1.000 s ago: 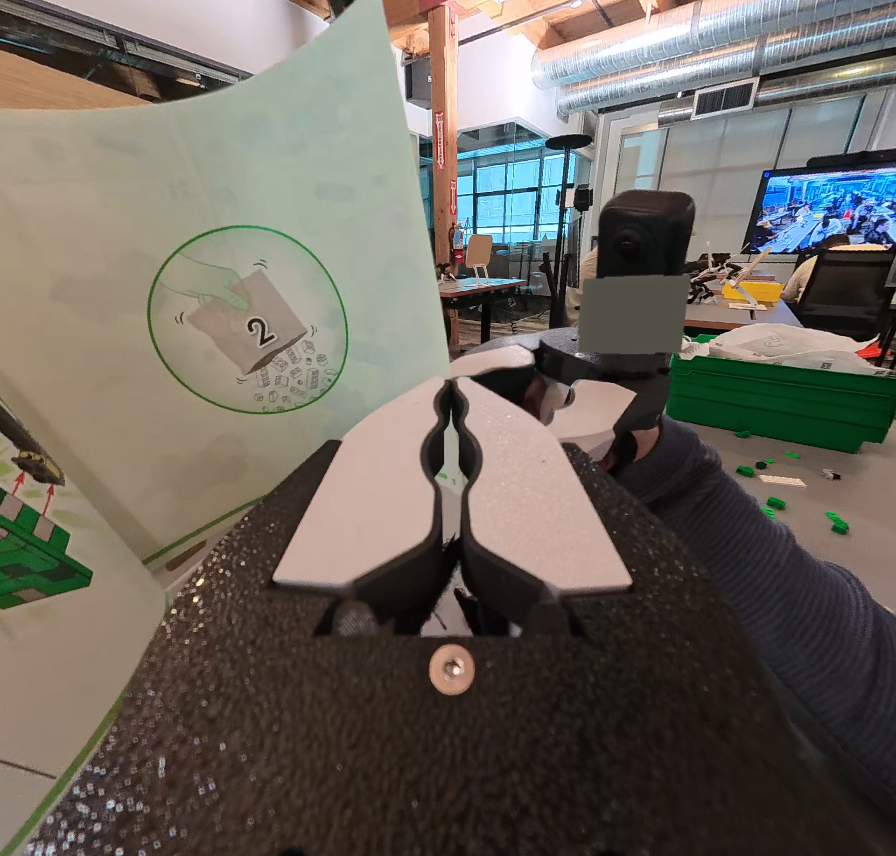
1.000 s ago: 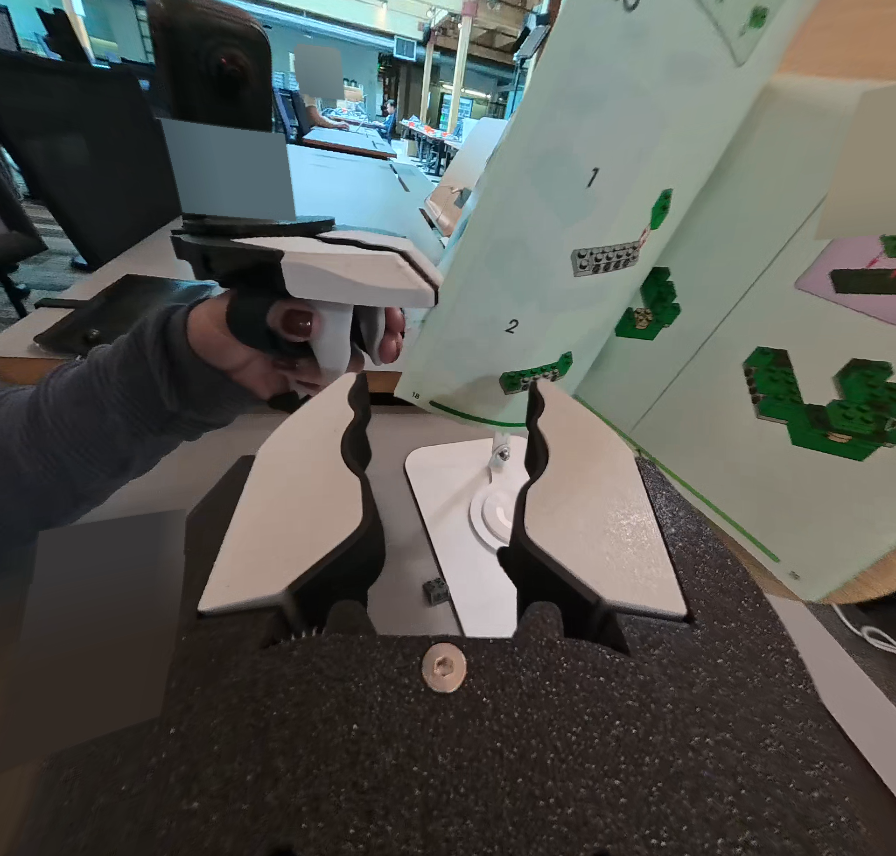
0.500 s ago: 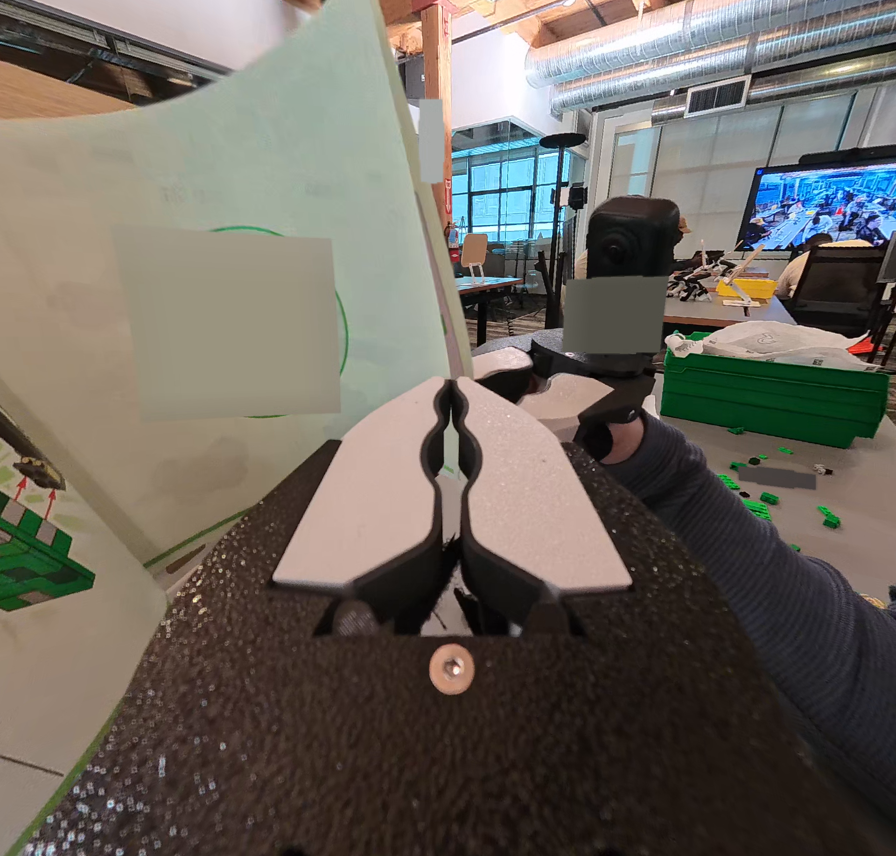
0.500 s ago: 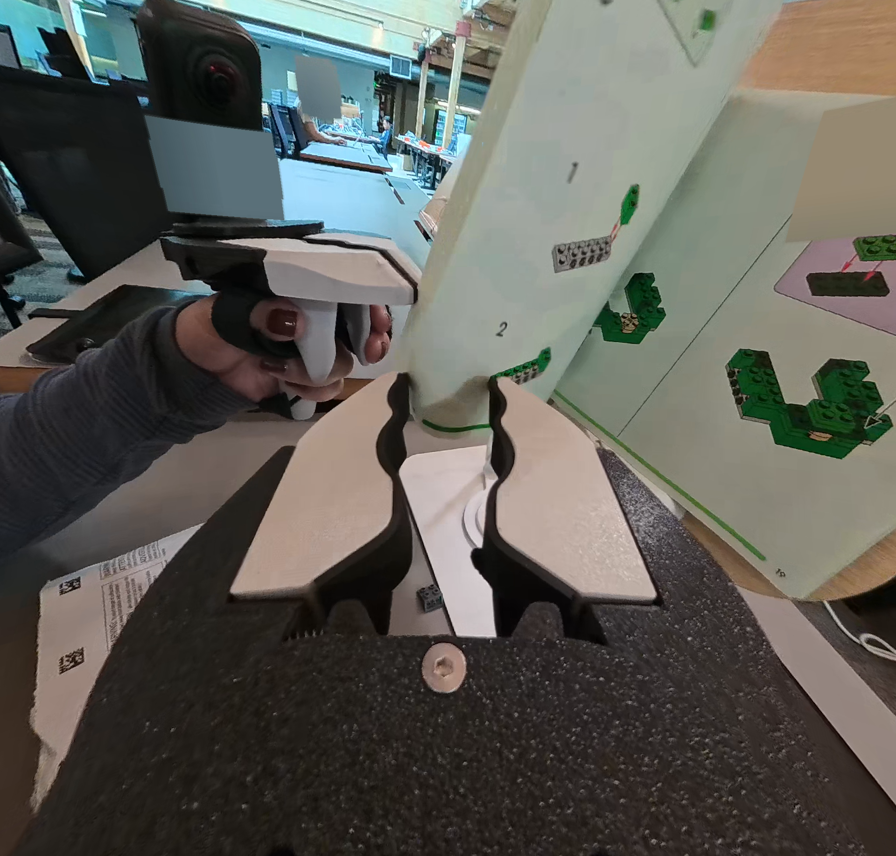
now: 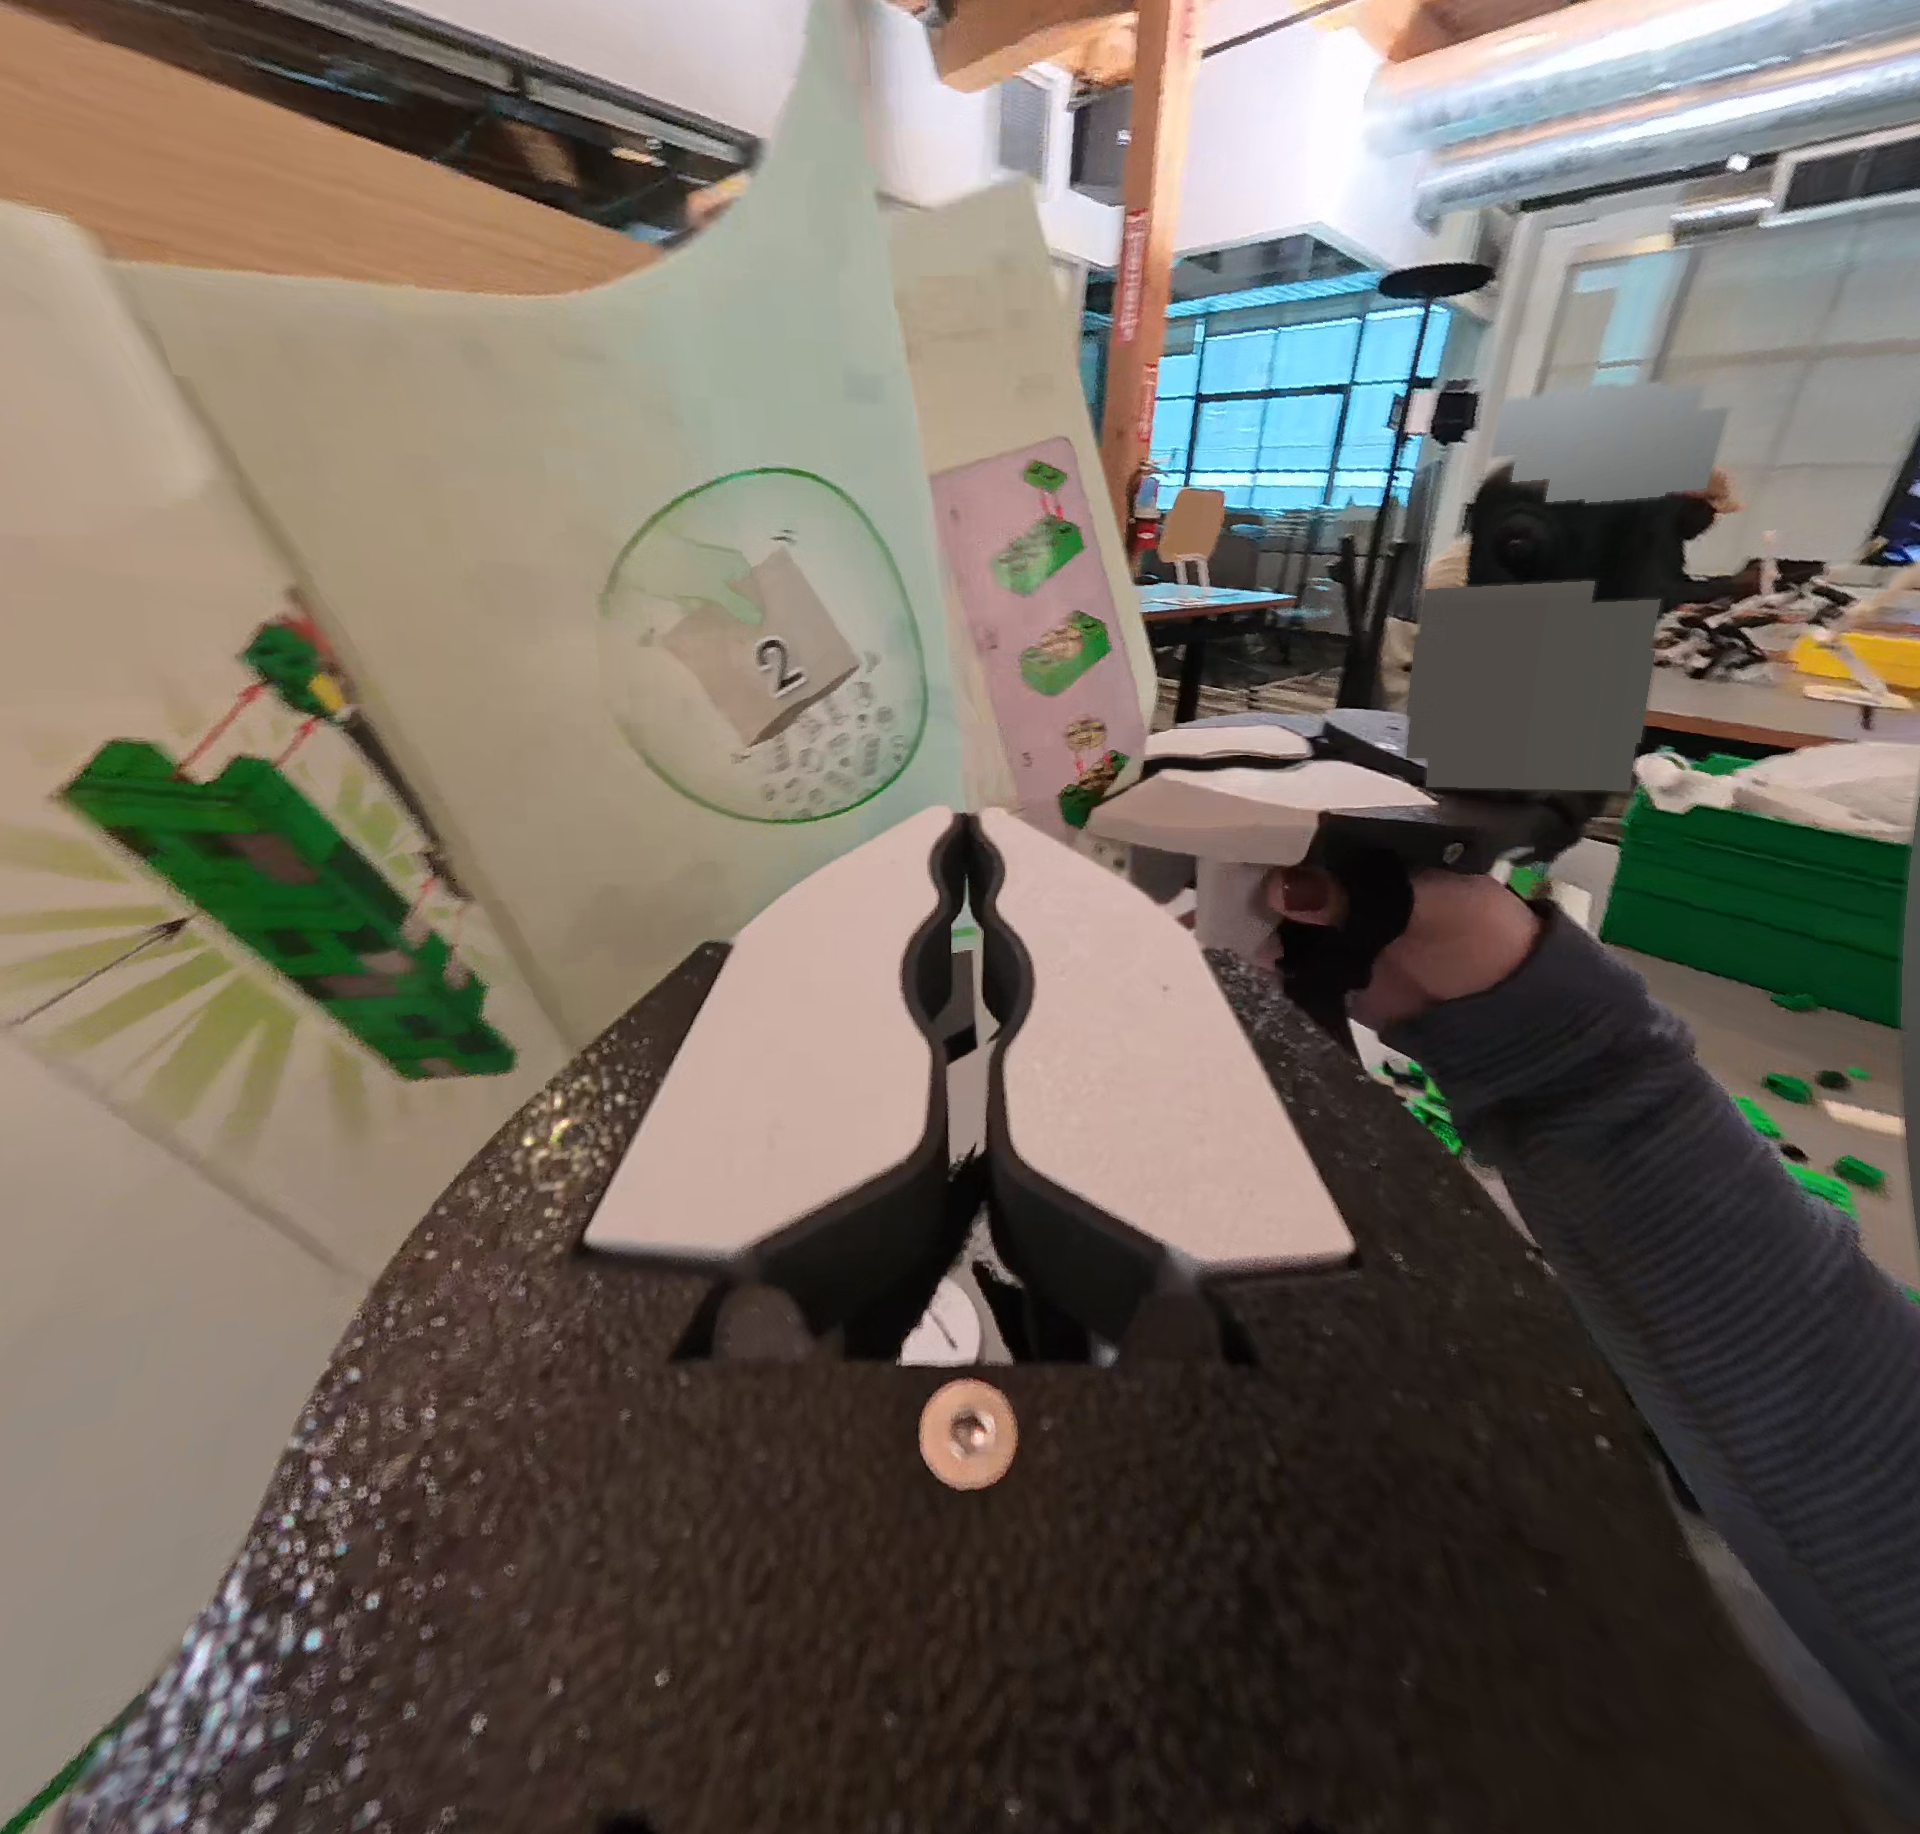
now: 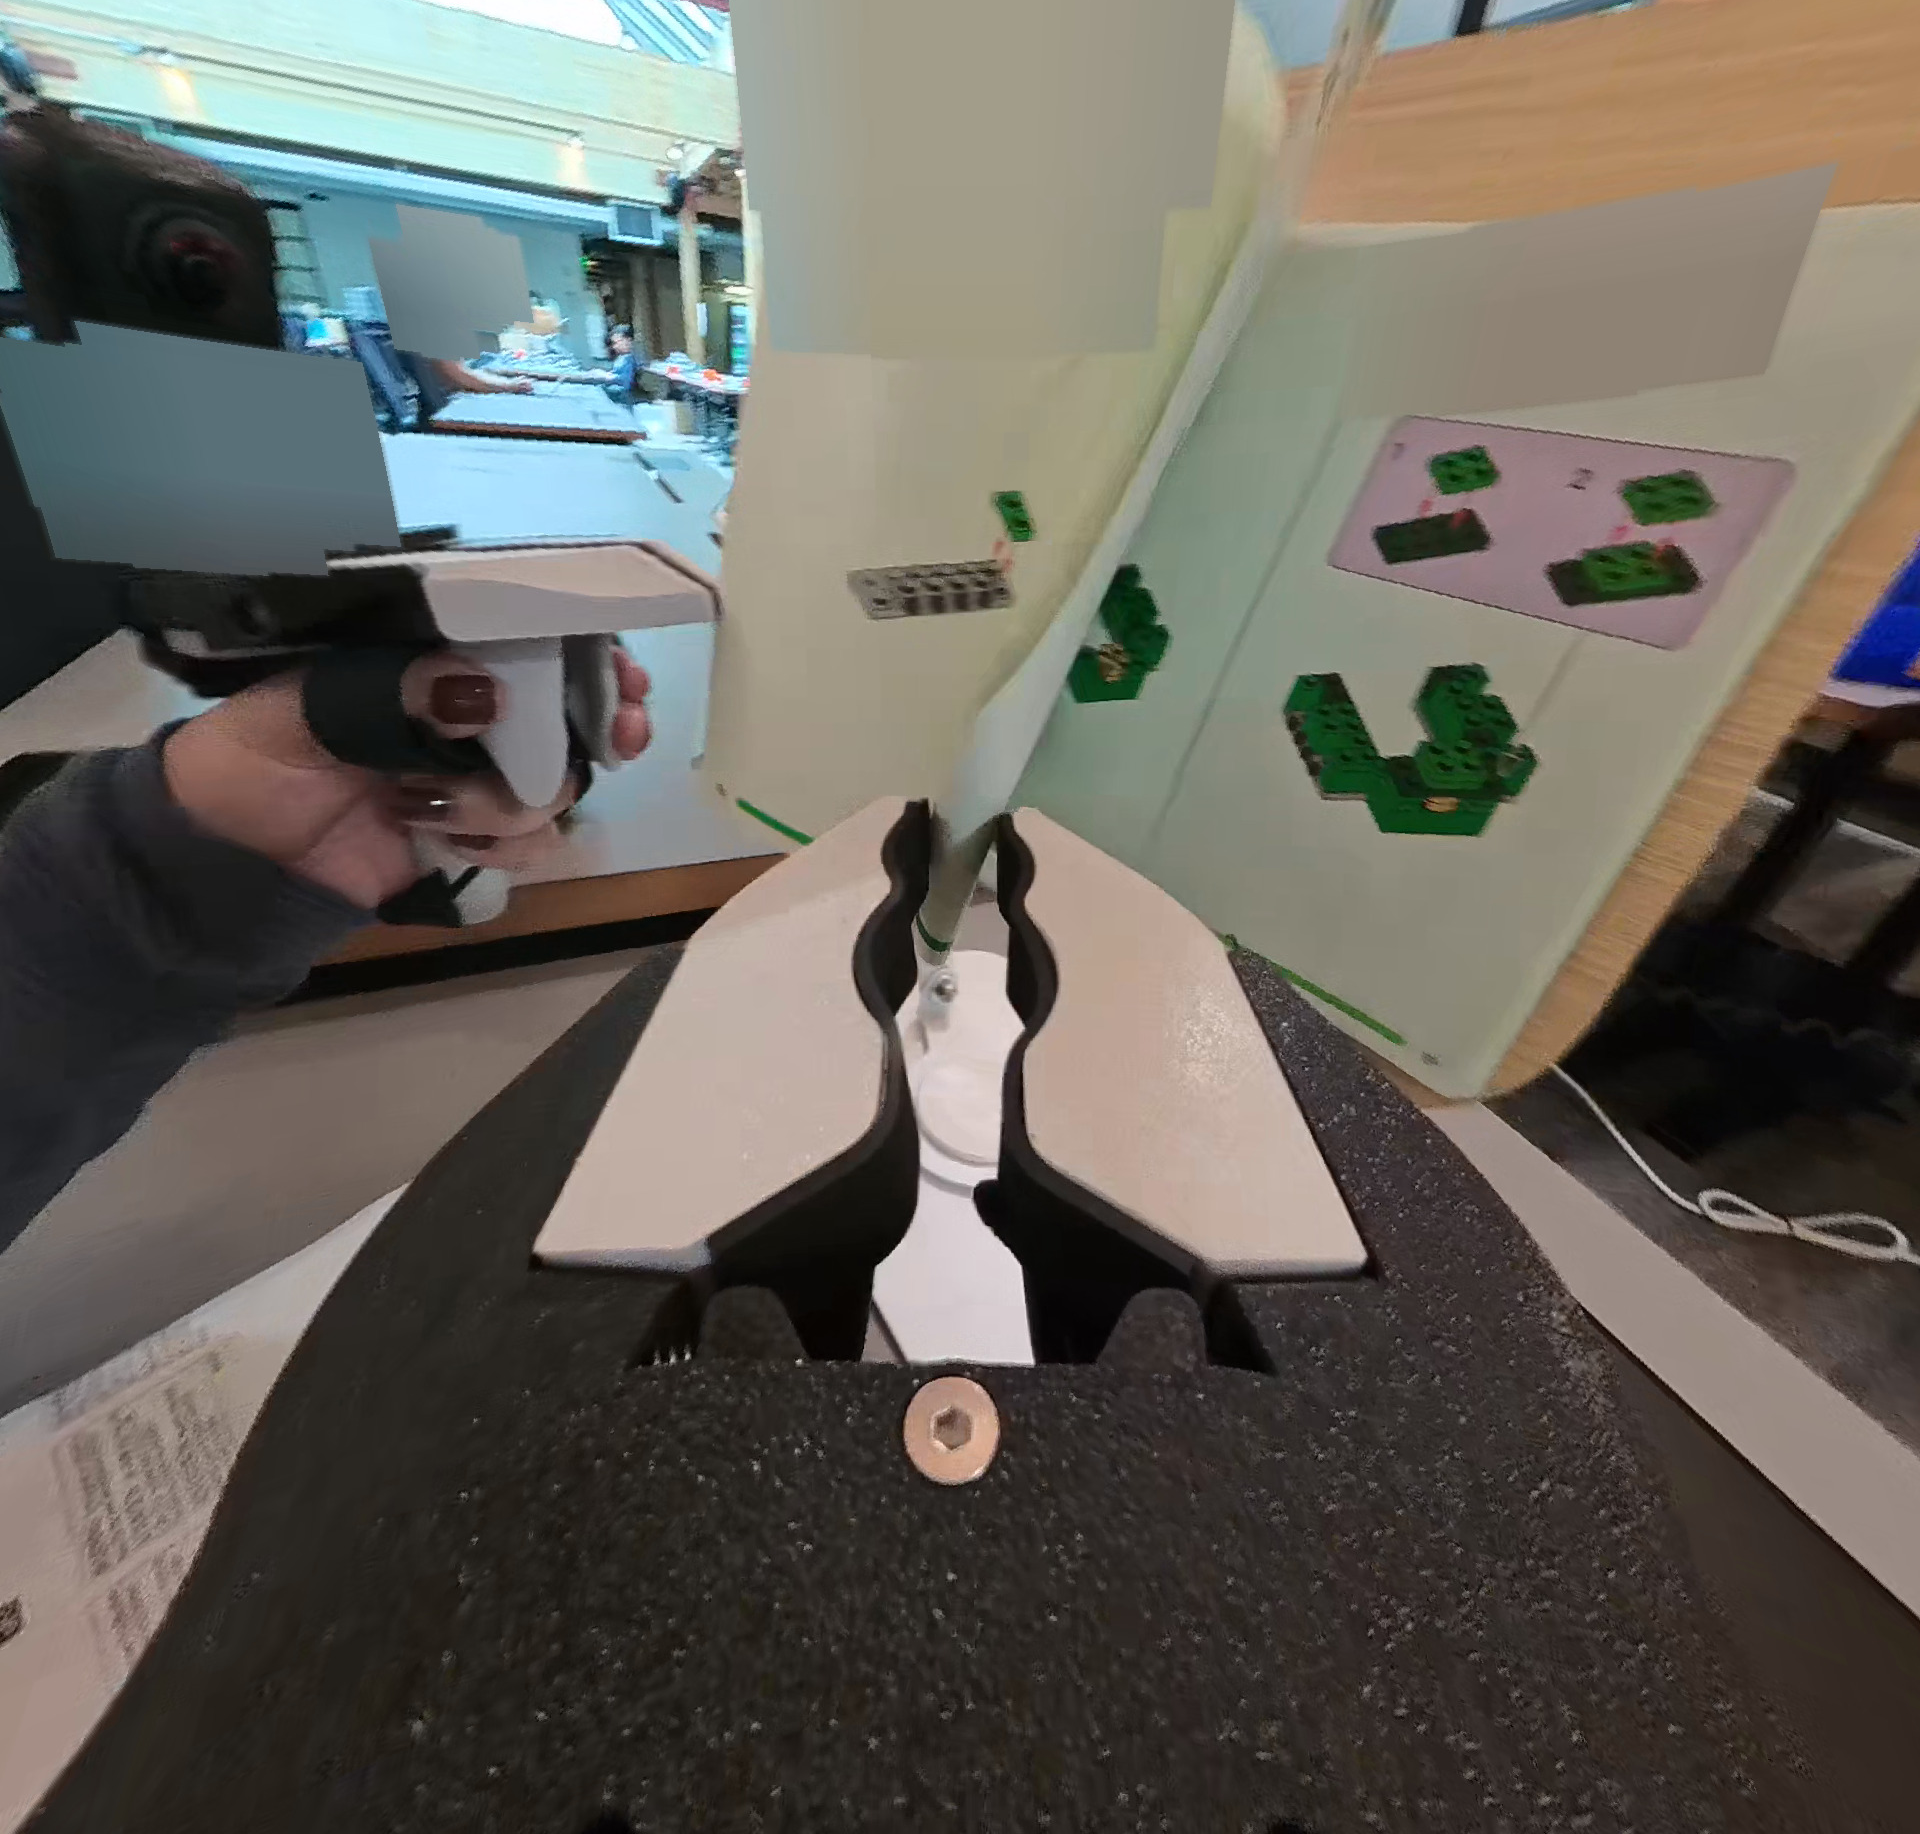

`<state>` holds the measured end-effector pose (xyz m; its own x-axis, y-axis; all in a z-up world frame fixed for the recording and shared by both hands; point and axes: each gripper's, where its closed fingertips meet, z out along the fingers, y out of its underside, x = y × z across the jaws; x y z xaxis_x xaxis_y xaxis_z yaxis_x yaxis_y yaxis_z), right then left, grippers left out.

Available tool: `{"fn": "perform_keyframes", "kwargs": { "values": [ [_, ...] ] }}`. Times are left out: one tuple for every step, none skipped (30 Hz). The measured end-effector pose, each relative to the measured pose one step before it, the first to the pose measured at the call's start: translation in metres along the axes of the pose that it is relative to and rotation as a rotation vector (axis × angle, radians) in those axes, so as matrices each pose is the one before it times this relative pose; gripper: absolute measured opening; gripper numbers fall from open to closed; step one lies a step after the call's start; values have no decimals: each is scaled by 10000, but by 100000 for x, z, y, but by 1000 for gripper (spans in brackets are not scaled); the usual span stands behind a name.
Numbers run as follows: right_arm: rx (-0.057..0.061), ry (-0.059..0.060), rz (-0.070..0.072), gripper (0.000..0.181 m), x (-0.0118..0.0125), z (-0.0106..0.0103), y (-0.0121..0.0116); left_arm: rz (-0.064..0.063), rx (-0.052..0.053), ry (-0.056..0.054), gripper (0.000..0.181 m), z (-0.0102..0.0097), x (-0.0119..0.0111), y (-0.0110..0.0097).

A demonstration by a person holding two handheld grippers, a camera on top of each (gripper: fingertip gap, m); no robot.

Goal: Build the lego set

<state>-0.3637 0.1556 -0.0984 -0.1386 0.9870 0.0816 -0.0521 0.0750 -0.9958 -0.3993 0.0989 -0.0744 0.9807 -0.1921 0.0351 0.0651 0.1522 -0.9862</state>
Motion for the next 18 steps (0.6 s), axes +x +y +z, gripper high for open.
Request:
{"fn": "perform_keyframes", "kwargs": {
  "values": [
    [47, 335, 147, 12, 629, -39, 33, -154, -38, -294, 0, -307, -697, 22],
    [52, 345, 136, 13, 651, -28, 52, -113, -99, -325, 0, -322, -777, 108],
    [61, 280, 109, 13, 539, 13, 54, -80, -91, -392, 0, -345, -889, 89],
    [86, 239, 77, 13, 462, 49, 27, -82, -35, -373, 0, -367, -868, 16],
    [120, 253, 60, 13, 453, 76, 0, -107, -17, -358, 0, -395, -847, -28],
    [140, 260, 81, 14, 449, 103, -27, -114, -31, -397, 0, -399, -923, -28],
    [137, 204, 119, 14, 340, 125, -32, -78, -19, -425, 0, -405, -962, -37],
    [139, 158, 152, 14, 278, 128, -26, -76, -8, -477, 0, -413, -1051, -28],
    [137, 146, 161, 14, 247, 136, -15, -79, 24, -432, 0, -414, -1016, -68],
    [116, 162, 146, 14, 270, 132, 2, -78, 25, -360, 0, -378, -939, -74],
    [110, 227, 133, 15, 344, 125, 9, -62, 32, -337, 0, -379, -912, -67],
    [132, 401, 154, 20, 583, 81, -40, -38, 20, -331, 0, -376, -903, -62],
    [162, 599, 181, 27, 832, -27, -131, -46, 18, -286, 0, -334, -839, -37],
    [235, 749, 168, 29, 1010, -155, -278, -98, 21, -208, 0, -289, -737, -26],
    [379, 940, 112, 35, 1186, -319, -527, -154, 41, -156, 0, -258, -661, -32],
    [530, 943, -55, 41, 1075, -458, -777, -174, 36, -130, 0, -216, -610, -11],
    [664, 685, -268, 42, 572, -490, -962, -174, 20, -86, 0, -192, -516, 11],
    [739, 389, -365, 42, -17, -454, -1072, -155, 21, -58, 0, -165, -430, -12]
  ]
}}
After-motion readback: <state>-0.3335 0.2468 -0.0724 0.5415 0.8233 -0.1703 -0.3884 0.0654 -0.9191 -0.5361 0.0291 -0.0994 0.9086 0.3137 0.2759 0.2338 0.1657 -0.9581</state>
